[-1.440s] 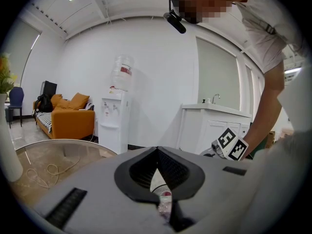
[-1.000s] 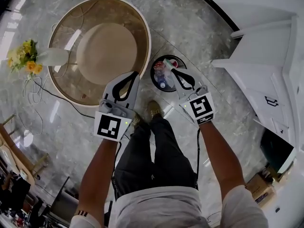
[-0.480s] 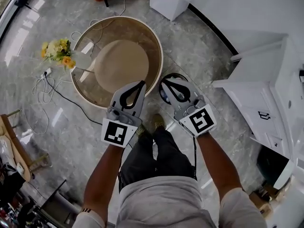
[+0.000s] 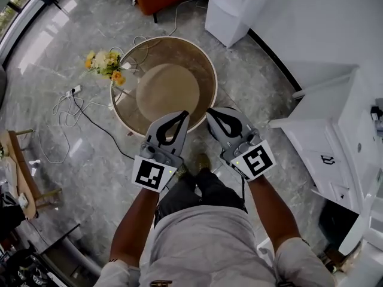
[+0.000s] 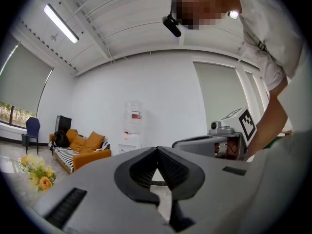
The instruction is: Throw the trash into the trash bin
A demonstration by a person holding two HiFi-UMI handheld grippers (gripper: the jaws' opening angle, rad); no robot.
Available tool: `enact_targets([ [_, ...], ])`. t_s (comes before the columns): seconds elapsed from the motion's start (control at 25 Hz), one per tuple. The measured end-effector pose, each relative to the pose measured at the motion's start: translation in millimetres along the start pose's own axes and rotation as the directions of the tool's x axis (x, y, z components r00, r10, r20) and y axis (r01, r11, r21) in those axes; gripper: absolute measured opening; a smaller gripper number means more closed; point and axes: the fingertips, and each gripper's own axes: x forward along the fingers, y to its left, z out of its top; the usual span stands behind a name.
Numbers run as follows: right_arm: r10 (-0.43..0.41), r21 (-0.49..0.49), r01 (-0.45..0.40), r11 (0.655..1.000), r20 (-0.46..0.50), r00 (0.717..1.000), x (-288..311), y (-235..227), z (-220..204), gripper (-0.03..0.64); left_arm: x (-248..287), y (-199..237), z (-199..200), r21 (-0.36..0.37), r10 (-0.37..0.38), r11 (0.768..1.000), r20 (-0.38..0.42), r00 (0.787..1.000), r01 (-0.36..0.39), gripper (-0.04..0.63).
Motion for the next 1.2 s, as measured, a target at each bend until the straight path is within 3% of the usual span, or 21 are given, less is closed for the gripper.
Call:
enact_targets([
  [0.52,0.056,-0.074,-0.051,0.996,0.067,0.996,6,26,60,0.000,-24,-2,56,0.032,0.022,0.999,0.058,0.998,-0.024,0.000],
  [1.2,0.056,-0.069,-0.051,0.996,0.067,0.996,4,37,60,0.000,-33,-1,67,0.043,0.041,0.998,0.072,0.997,-0.044,0.000],
])
